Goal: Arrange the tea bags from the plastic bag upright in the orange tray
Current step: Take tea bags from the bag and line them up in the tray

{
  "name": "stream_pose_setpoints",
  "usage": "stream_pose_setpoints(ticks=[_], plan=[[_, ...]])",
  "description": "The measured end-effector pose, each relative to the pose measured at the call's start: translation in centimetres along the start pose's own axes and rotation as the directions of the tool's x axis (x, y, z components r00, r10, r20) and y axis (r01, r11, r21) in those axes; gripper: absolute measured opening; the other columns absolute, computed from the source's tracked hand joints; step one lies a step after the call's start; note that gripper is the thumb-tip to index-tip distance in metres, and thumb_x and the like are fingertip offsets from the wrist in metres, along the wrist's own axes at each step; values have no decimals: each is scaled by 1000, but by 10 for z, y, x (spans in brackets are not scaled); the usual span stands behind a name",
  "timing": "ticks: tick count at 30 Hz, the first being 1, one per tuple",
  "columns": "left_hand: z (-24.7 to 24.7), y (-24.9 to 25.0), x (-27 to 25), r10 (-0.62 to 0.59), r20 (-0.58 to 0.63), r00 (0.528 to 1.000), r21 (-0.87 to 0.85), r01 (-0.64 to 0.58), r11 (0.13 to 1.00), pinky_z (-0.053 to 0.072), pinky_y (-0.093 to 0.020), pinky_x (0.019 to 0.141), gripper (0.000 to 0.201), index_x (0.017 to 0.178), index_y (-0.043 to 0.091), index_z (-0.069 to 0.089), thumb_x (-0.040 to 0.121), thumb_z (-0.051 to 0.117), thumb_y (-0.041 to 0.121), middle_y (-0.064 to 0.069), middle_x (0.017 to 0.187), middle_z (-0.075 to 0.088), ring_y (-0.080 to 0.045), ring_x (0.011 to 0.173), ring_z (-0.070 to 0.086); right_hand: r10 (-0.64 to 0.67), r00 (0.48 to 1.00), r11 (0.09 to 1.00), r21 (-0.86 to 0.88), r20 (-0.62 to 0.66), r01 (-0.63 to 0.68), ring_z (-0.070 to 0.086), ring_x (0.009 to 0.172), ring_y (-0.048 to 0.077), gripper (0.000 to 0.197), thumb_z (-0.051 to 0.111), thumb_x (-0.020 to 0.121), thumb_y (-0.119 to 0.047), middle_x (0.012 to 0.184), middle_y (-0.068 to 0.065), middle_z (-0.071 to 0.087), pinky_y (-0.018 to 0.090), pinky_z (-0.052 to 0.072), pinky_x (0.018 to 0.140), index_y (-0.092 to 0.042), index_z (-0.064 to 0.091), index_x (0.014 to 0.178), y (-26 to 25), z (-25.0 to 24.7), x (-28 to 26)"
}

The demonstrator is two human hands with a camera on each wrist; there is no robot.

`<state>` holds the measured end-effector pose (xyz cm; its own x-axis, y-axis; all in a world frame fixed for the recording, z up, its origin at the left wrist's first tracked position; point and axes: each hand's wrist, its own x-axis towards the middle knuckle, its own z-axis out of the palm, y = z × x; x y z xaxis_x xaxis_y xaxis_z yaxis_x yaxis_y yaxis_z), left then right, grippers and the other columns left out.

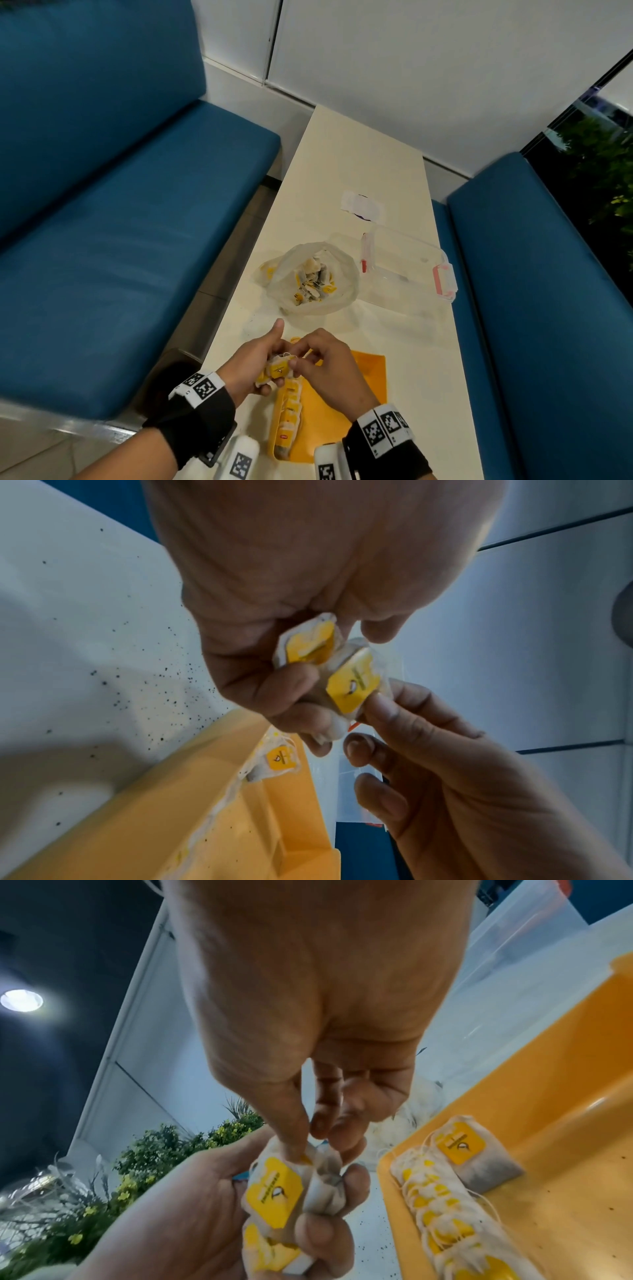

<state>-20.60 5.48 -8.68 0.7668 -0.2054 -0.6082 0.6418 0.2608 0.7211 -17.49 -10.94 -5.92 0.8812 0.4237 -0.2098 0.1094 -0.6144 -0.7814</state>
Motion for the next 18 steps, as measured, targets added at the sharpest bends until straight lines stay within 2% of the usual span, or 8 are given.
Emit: stream_pose_setpoints(ticks=[2,5,6,8,10,12,16,18], plan=[[-2,0,-3,44,47,998,17,-45,999,37,-24,51,60,113,17,73,98,39,64,-6,78,67,-15,62,56,36,999,998,46,-16,-35,67,73,17,16,77,81,-18,87,-5,67,30,55,76,-30,67,77,1,-3,0],[-10,-8,-4,210,121,970,157,-227,961,39,-23,56,37,115,31,72,91,61,58,-1,88,71,-11,69,57,87,995,985,151,-52,-78,65,67,21,8,78,81,-18,75,0,70,37,56,68,-19,70,79,-1,-10,-1],[-10,-8,-7,272,132,953,193,-293,936,39,-21,55,30,111,33,73,88,69,51,1,85,70,-9,68,56,103,993,977,196,-65,-89,64,63,19,8,77,82,-15,71,1,69,33,54,62,-15,70,80,-1,-13,-2],[-7,-11,-6,363,123,924,216,-382,899,38,-13,52,7,85,34,77,89,76,29,9,68,62,-1,59,52,128,988,953,287,-84,-100,61,58,15,9,75,84,-9,64,0,66,24,46,53,-9,68,80,-2,-16,-2],[-4,-15,-2,419,89,904,260,-427,866,36,-9,50,30,63,31,71,90,73,18,13,55,54,2,52,48,152,984,932,343,-90,-112,61,58,17,11,73,86,-6,64,2,65,25,41,50,-11,65,79,-2,-18,-2],[-4,-15,-2,425,56,903,290,-422,859,37,-9,50,26,66,26,72,91,72,18,12,54,57,3,51,49,162,983,922,368,-84,-121,63,60,20,10,71,87,-5,65,5,66,28,40,48,-9,65,81,-1,-17,-3],[-2,-13,-3,419,60,906,337,-414,846,39,-9,51,38,62,39,73,91,72,14,13,59,62,3,55,53,156,986,909,398,-54,-122,65,59,19,9,69,88,-1,68,12,68,28,45,49,6,63,91,2,-13,-5],[-3,-13,-3,413,47,910,334,-404,852,41,-10,50,27,76,39,77,88,76,15,12,64,62,2,56,56,174,982,895,427,-74,-127,65,59,21,9,69,87,1,68,14,67,27,45,48,7,62,90,5,-15,-5]])
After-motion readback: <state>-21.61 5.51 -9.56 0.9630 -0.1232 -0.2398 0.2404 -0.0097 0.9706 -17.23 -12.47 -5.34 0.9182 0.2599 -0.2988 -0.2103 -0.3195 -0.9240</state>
